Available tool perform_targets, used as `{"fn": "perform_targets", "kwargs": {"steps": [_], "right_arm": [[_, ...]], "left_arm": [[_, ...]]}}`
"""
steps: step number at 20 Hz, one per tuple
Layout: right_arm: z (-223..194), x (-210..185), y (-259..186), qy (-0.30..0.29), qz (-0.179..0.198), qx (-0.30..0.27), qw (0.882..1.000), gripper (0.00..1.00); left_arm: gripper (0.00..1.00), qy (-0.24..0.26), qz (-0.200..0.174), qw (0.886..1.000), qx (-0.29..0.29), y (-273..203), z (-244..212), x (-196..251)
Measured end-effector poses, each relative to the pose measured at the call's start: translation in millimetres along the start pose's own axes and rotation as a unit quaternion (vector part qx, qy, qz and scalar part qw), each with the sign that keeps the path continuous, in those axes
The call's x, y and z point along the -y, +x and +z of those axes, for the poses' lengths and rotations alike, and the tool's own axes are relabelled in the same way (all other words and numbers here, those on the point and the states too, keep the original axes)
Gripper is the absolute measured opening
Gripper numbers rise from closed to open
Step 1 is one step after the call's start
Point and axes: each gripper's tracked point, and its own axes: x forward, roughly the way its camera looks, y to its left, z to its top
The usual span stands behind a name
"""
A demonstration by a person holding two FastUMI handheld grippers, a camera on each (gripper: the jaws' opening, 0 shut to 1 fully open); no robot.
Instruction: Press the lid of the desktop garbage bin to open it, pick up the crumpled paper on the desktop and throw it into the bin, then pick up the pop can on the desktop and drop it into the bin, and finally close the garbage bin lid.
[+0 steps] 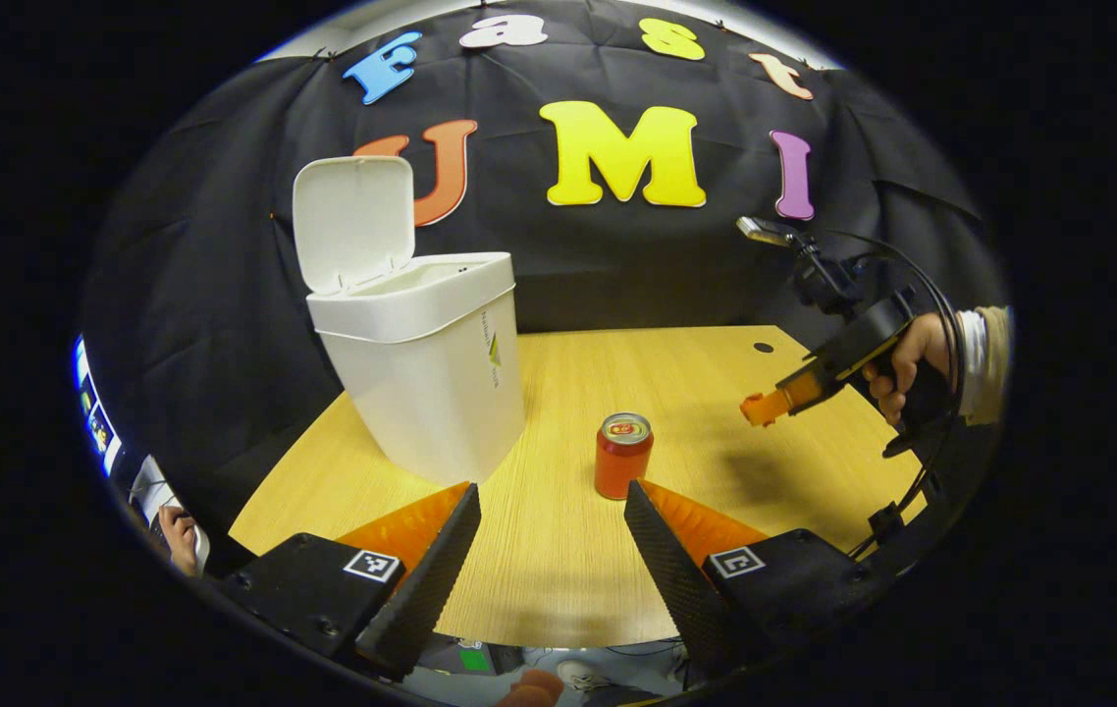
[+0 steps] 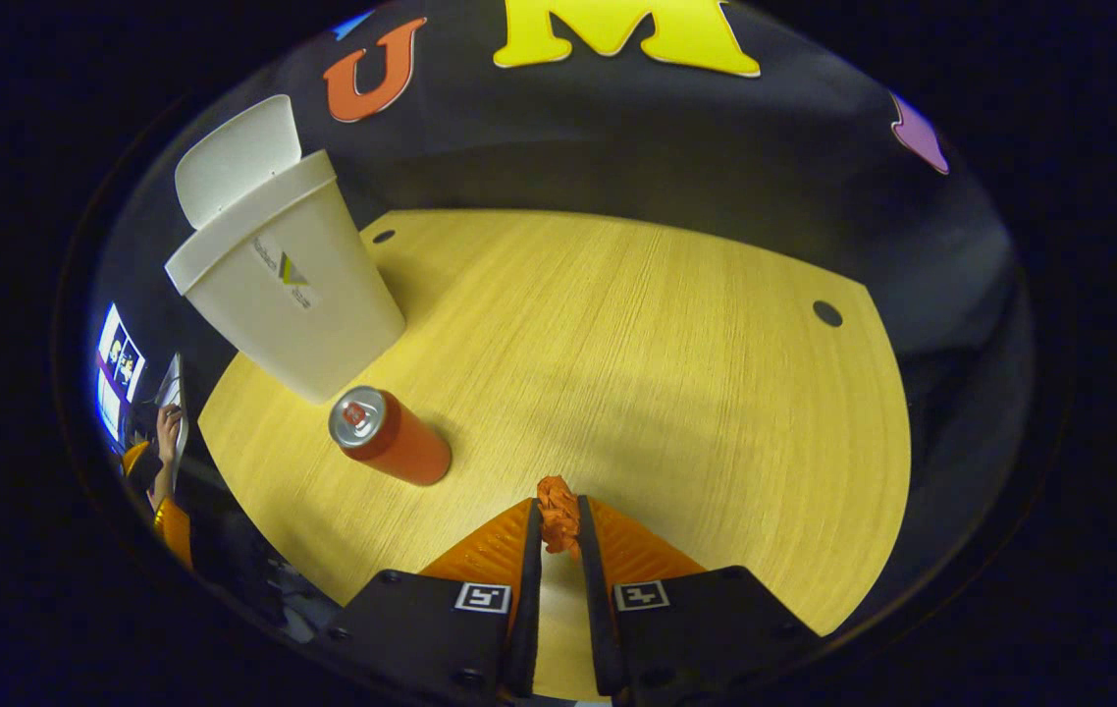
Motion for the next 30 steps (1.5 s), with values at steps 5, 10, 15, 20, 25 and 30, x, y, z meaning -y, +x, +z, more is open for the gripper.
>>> {"fn": "perform_targets", "kwargs": {"steps": [5,10,15,20,25,30], "right_arm": [[65.4,-6.8,-54.9,-0.002,0.002,0.06,0.998,0.24],[122.8,-52.9,-83.5,-0.038,0.021,0.11,0.993,0.23],[185.6,-115.1,-78.4,-0.079,0.034,0.159,0.984,0.22],[227.6,-194.3,-55.4,-0.112,0.061,0.18,0.975,0.21],[248.1,-270.5,-25.9,-0.17,0.084,0.193,0.963,0.21],[245.8,-310.5,7.0,-0.169,0.089,0.182,0.964,0.24]], "left_arm": [[0.98,0.007,-0.022,1.0,0.003,7.8,-1.6,-2.0],[0.98,0.005,-0.038,0.999,0.003,8.9,-2.7,-9.7],[0.98,0.009,-0.05,0.999,0.013,2.9,1.8,-27.4],[0.98,0.005,-0.043,0.999,0.02,0.2,1.9,-53.0],[0.98,-0.009,-0.021,1.0,0.013,2.7,-7.2,-82.1],[0.98,-0.005,-0.003,1.0,-0.001,2.0,-23.4,-101.1]]}}
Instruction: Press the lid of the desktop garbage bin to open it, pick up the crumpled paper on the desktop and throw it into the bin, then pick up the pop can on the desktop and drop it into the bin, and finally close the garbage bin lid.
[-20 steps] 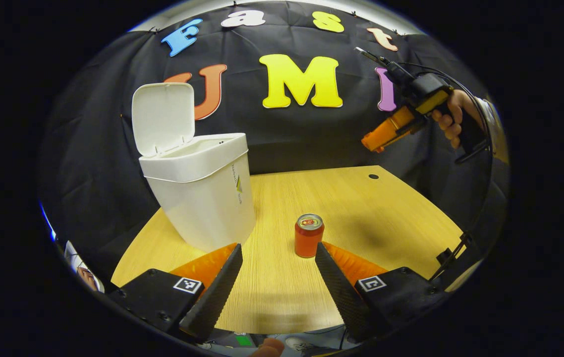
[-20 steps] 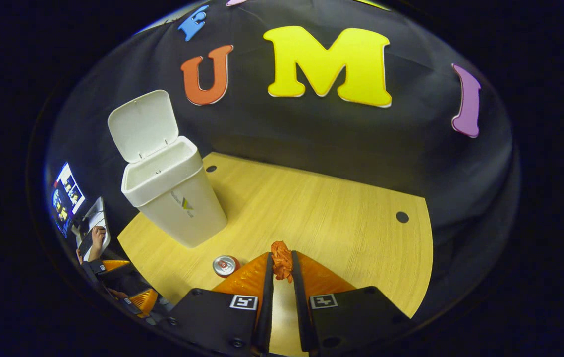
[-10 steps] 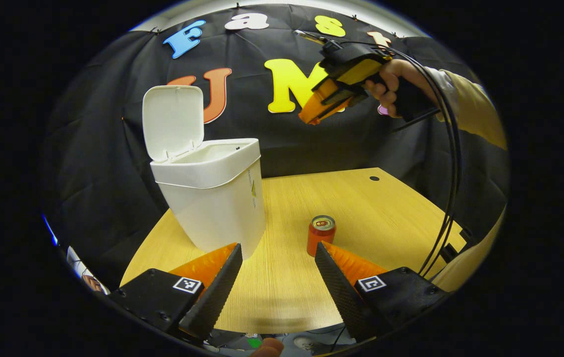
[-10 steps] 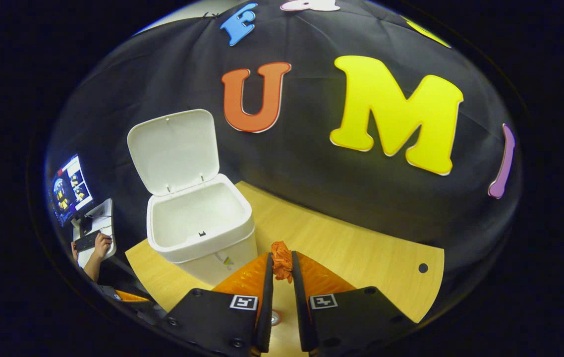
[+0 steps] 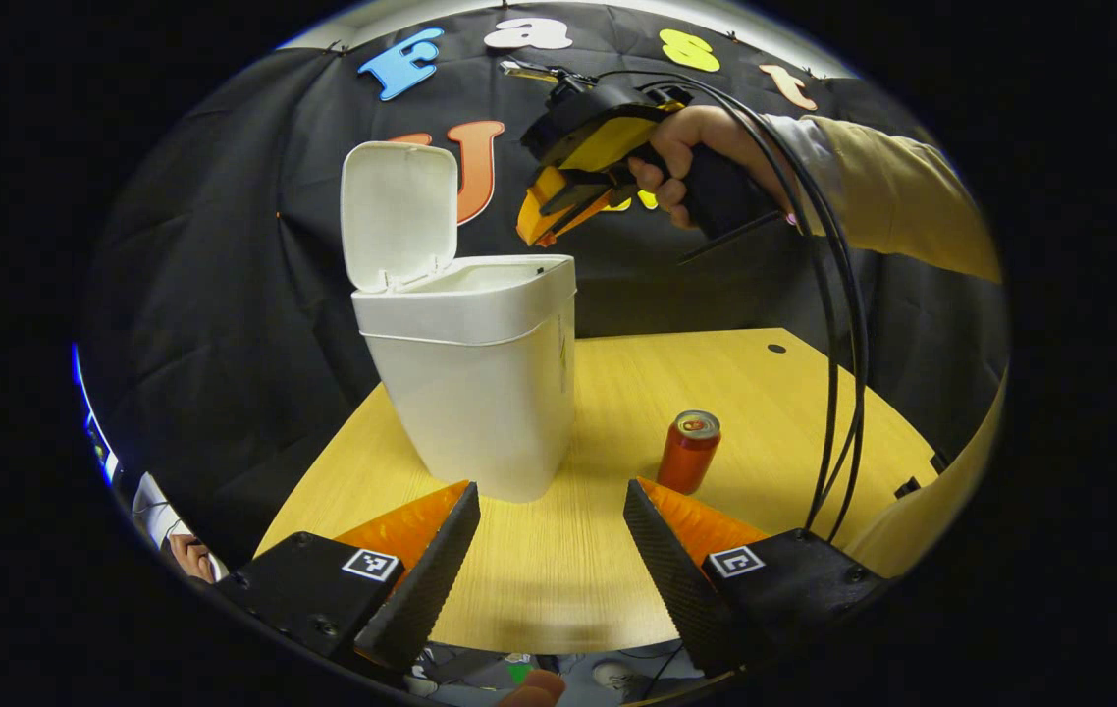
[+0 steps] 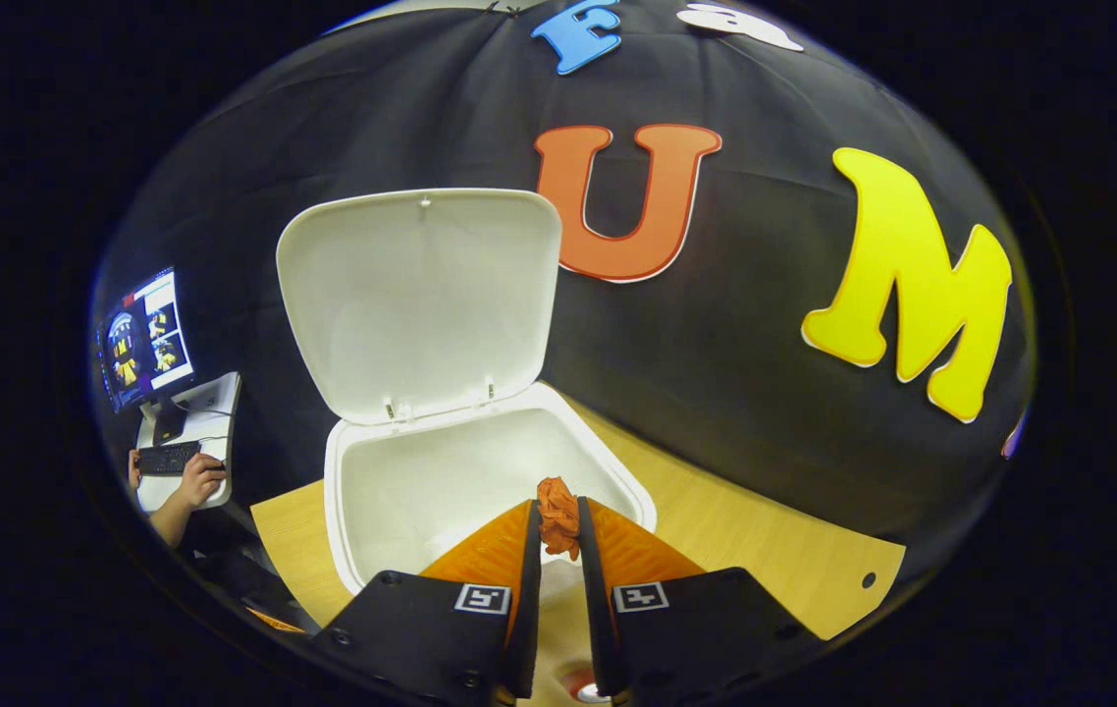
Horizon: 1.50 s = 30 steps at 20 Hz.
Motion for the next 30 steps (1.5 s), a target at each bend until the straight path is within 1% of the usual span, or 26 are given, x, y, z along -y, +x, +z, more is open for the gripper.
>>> {"fn": "perform_targets", "kwargs": {"steps": [1,2,5,6,10,11,12,13,14,16,17,19,20,22,25,28,30], "right_arm": [[-1.1,-1.9,5.2,0.003,-0.003,-0.001,1.0,0.24],[-1.9,-5.8,8.9,0.008,-0.001,-0.001,1.0,0.26],[0.9,-11.4,7.3,0.022,0.011,0.001,1.0,0.29],[1.3,-14.1,5.7,0.023,0.017,0.002,1.0,0.37],[10.9,-19.3,-1.2,0.022,0.027,0.031,0.999,0.37],[13.9,-19.8,-5.3,0.021,0.027,0.04,0.999,0.41],[15.8,-18.2,-12.0,0.023,0.03,0.049,0.998,0.55],[21.5,-14.0,-22.0,0.026,0.032,0.06,0.997,0.72],[24.9,-8.5,-26.5,0.028,0.028,0.072,0.997,0.72],[29.9,3.3,-41.9,0.031,0.014,0.092,0.995,0.78],[29.2,11.4,-50.3,0.026,0.003,0.1,0.995,0.84],[24.7,21.3,-72.3,0.017,-0.001,0.11,0.994,0.92],[22.2,25.4,-84.9,0.018,0.0,0.114,0.993,0.93],[13.7,40.3,-109.0,0.023,-0.008,0.125,0.992,0.95],[-2.7,70.2,-141.3,0.033,-0.041,0.138,0.989,0.95],[-27.1,107.4,-178.1,0.046,-0.083,0.148,0.984,0.95],[-45.9,131.5,-200.8,0.055,-0.112,0.15,0.981,0.95]], "left_arm": [[0.98,0.004,0.001,1.0,-0.003,-0.9,-3.6,-1.5],[0.98,0.008,0.001,1.0,-0.003,-1.7,-5.8,-2.4],[0.98,0.01,-0.005,1.0,-0.009,-3.8,-12.5,-1.6],[0.98,0.009,-0.008,1.0,-0.011,-4.1,-14.6,-0.2],[0.98,0.007,-0.01,1.0,-0.016,-3.8,-17.9,2.0],[0.98,0.006,-0.012,1.0,-0.017,-4.4,-17.9,4.6],[0.98,0.006,-0.014,1.0,-0.018,-4.4,-18.4,6.8],[0.98,0.009,-0.016,1.0,-0.018,-4.9,-18.3,8.3],[0.98,0.014,-0.017,1.0,-0.018,-5.0,-18.3,9.1],[0.98,0.019,-0.015,1.0,-0.016,-4.6,-17.7,11.6],[0.98,0.019,-0.015,1.0,-0.014,-4.3,-17.8,14.8],[0.98,0.023,-0.02,0.999,-0.014,-2.5,-18.9,22.9],[0.98,0.027,-0.021,0.999,-0.016,-1.6,-20.8,27.5],[0.98,0.034,-0.019,0.999,-0.014,2.4,-21.0,35.4],[0.98,0.029,0.004,1.0,-0.002,11.4,-17.5,43.4],[0.98,0.022,-0.023,0.999,-0.003,31.3,-24.8,75.0],[0.98,0.031,-0.041,0.999,-0.003,42.4,-30.2,94.6]]}}
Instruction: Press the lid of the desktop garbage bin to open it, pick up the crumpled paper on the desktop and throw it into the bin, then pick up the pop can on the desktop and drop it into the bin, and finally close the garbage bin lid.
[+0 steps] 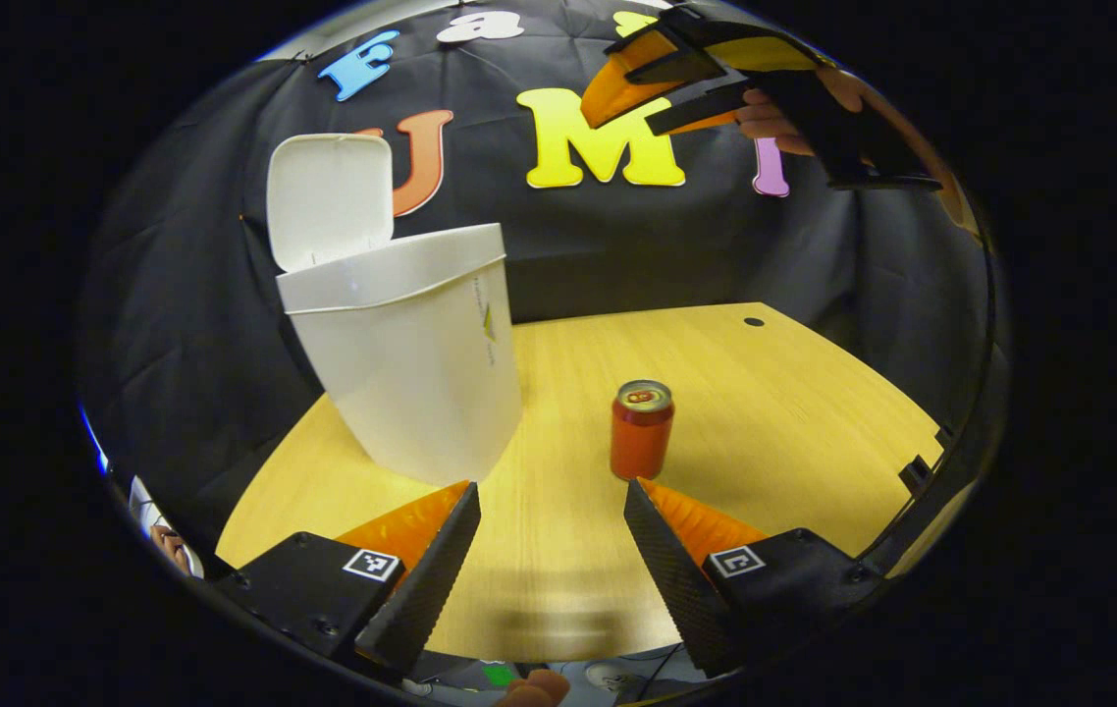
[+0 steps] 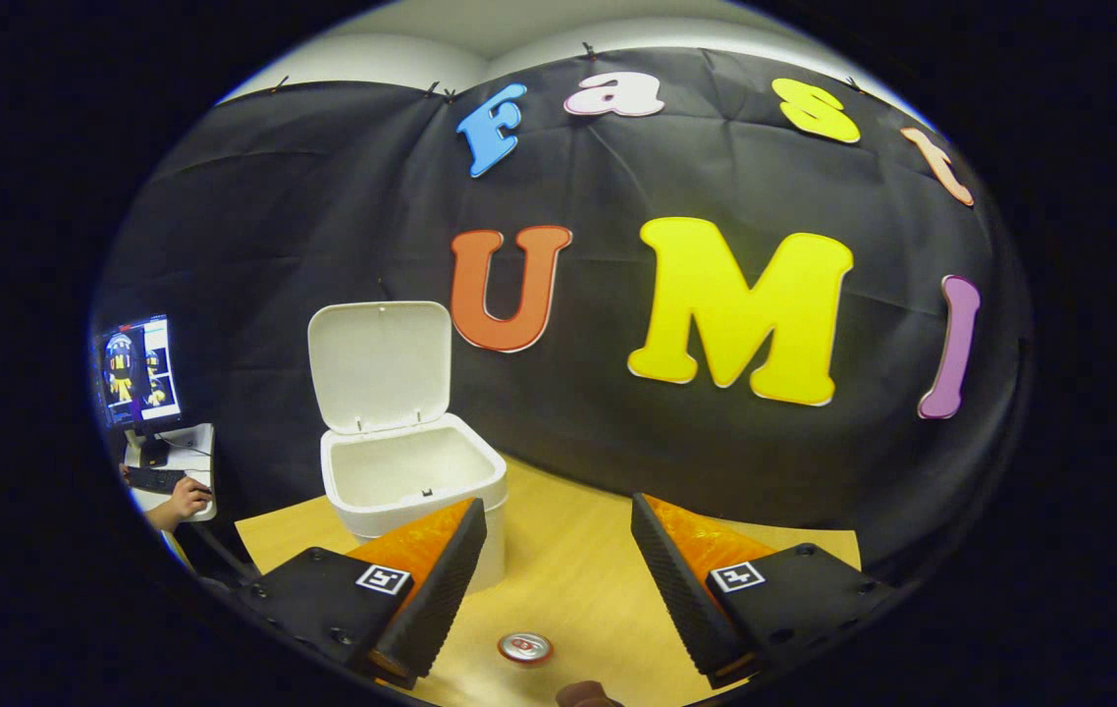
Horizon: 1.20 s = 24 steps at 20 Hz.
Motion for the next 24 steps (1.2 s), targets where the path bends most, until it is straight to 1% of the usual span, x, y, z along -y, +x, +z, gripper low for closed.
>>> {"fn": "perform_targets", "kwargs": {"steps": [5,8,12,14,15,17,21,24], "right_arm": [[-38.5,65.1,-44.3,0.009,-0.073,-0.027,0.997,0.95],[-58.9,89.6,-64.9,0.016,-0.108,-0.05,0.993,0.95],[-73.2,113.7,-76.1,0.011,-0.134,-0.078,0.988,0.94],[-71.9,132.2,-80.9,-0.01,-0.153,-0.082,0.985,0.94],[-68.6,140.1,-81.6,-0.014,-0.158,-0.082,0.984,0.95],[-66.4,152.6,-83.0,-0.016,-0.174,-0.084,0.981,0.95],[-79.5,158.6,-80.0,0.002,-0.185,-0.105,0.977,0.94],[-89.2,157.9,-79.0,-0.005,-0.187,-0.12,0.975,0.95]], "left_arm": [[0.98,0.018,-0.042,0.999,-0.005,41.4,-16.8,44.5],[0.98,0.02,-0.047,0.999,-0.013,65.5,-25.4,61.3],[0.98,-0.004,-0.046,0.999,-0.021,92.3,-24.3,67.6],[0.99,-0.008,-0.045,0.999,-0.02,108.3,-21.0,69.2],[0.98,-0.01,-0.052,0.998,-0.026,116.1,-20.9,72.6],[0.99,-0.015,-0.051,0.998,-0.031,127.8,-22.2,70.6],[0.99,-0.014,-0.055,0.998,-0.036,153.6,-20.8,68.1],[0.98,-0.005,-0.056,0.998,-0.039,169.9,-19.9,66.9]]}}
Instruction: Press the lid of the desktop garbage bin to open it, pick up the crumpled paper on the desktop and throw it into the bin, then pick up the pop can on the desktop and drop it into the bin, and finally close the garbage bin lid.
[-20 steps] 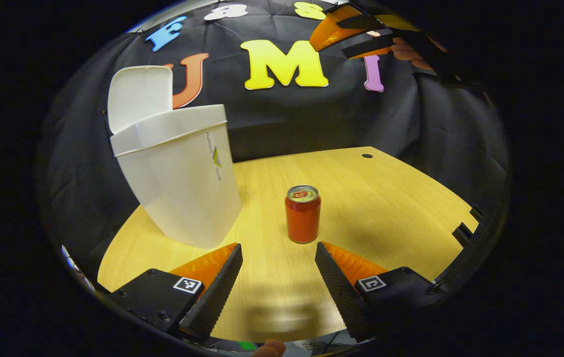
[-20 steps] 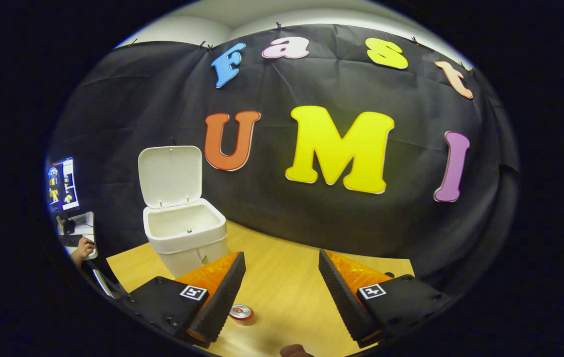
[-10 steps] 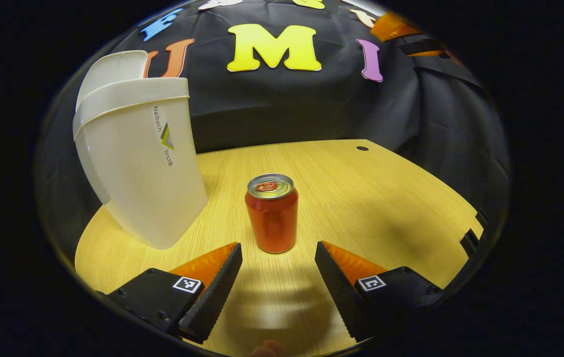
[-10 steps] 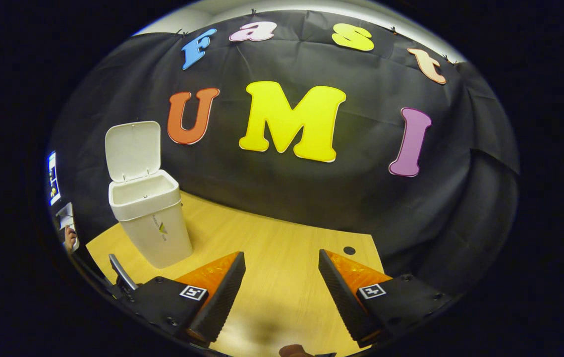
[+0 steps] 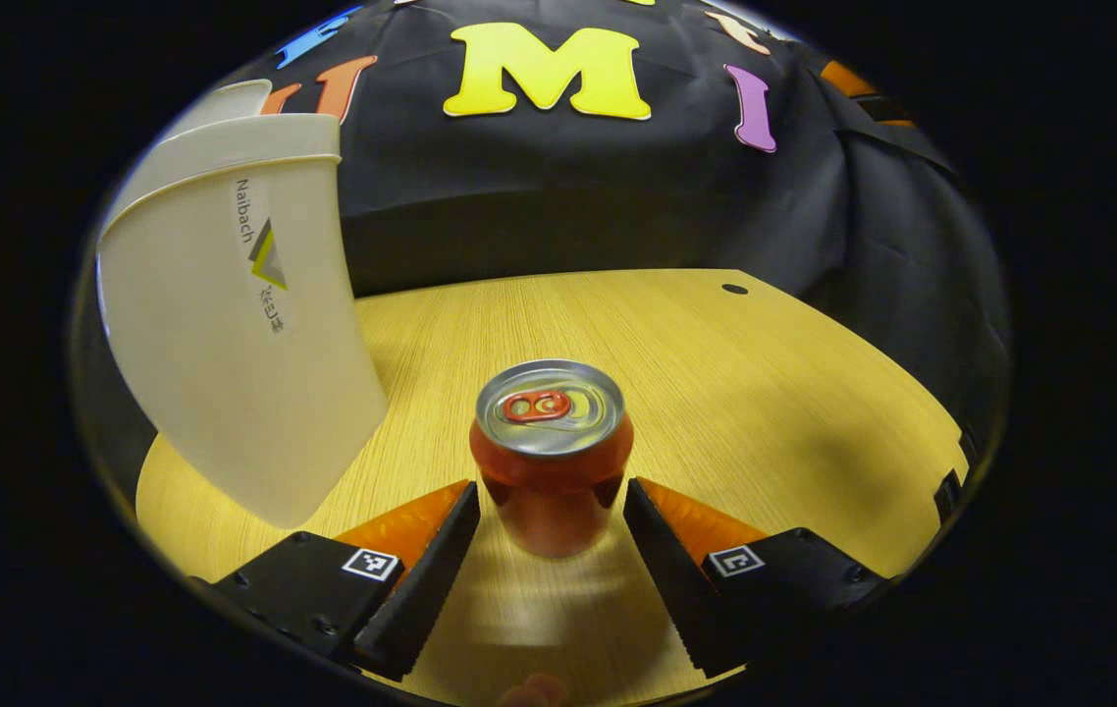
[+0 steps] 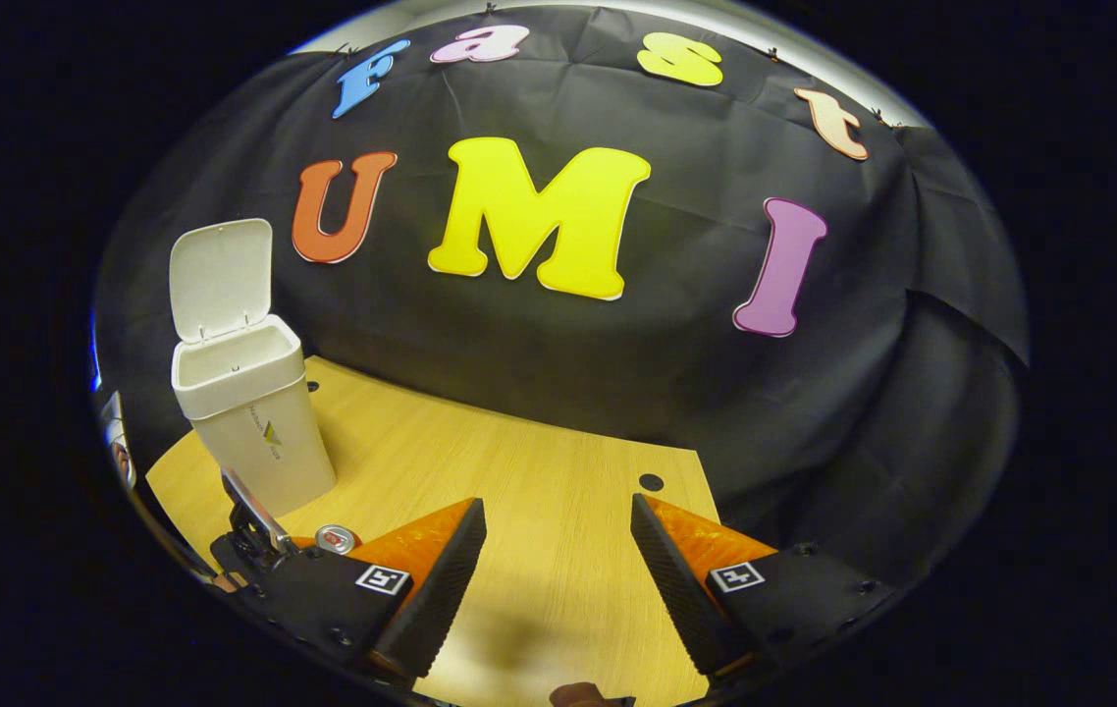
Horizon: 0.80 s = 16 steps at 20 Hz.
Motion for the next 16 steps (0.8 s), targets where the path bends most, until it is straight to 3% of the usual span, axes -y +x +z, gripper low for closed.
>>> {"fn": "perform_targets", "kwargs": {"steps": [8,9,10,16], "right_arm": [[-18.7,7.3,4.5,0.015,-0.003,-0.024,1.0,0.95],[-21.5,10.0,5.4,0.021,-0.005,-0.027,0.999,0.95],[-24.1,13.0,6.2,0.028,-0.006,-0.029,0.999,0.95],[-41.0,26.0,4.0,0.053,-0.002,-0.036,0.998,0.95]], "left_arm": [[0.95,-0.013,-0.014,1.0,0.0,14.1,3.1,3.2],[0.88,-0.023,-0.02,1.0,0.002,13.3,3.8,5.5],[0.87,-0.031,-0.021,0.999,0.001,12.1,3.7,5.1],[0.86,-0.011,0.004,1.0,-0.005,-26.2,21.4,5.5]]}}
